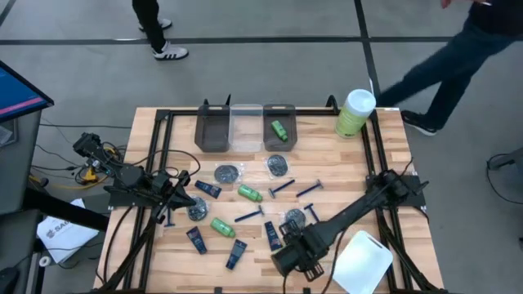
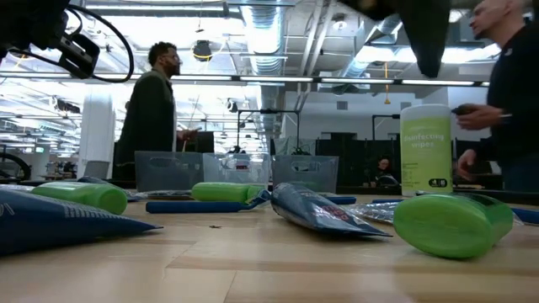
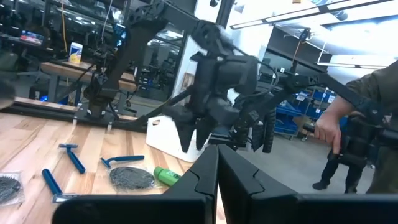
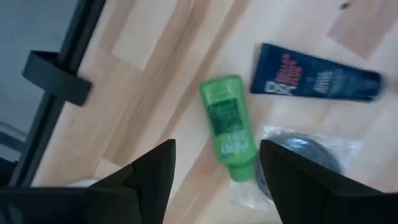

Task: Pick & Place Travel size toiletries
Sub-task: Put the green shampoo bottle into the right black bin

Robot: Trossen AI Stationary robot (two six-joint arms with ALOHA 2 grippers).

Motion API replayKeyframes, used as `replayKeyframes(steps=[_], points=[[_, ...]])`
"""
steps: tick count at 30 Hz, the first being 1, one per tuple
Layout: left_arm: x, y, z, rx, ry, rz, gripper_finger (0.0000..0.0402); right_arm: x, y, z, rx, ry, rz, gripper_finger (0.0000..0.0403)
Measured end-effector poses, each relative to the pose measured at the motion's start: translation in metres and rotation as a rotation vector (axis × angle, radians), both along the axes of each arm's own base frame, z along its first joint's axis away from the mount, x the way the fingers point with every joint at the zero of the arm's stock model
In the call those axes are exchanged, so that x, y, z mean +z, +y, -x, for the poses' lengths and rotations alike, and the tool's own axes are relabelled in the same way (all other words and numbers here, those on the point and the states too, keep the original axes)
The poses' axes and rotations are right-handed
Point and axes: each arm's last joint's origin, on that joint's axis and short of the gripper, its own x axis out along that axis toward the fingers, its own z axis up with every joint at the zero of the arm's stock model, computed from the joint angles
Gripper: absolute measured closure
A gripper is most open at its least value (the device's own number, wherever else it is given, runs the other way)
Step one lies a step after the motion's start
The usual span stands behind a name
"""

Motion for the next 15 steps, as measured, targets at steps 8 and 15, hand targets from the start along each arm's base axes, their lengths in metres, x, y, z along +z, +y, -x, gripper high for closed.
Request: replayKeyframes(steps=[8,15], points=[[0.001,0.000,0.000,0.000,-0.007,0.004,0.0399,-0.017,-0.042,0.043,-0.039,-0.084,-0.108,0.0177],[0.001,0.000,0.000,0.000,-0.011,0.007,0.0399,-0.045,-0.051,0.047,0.066,-0.135,-0.065,0.0177]])
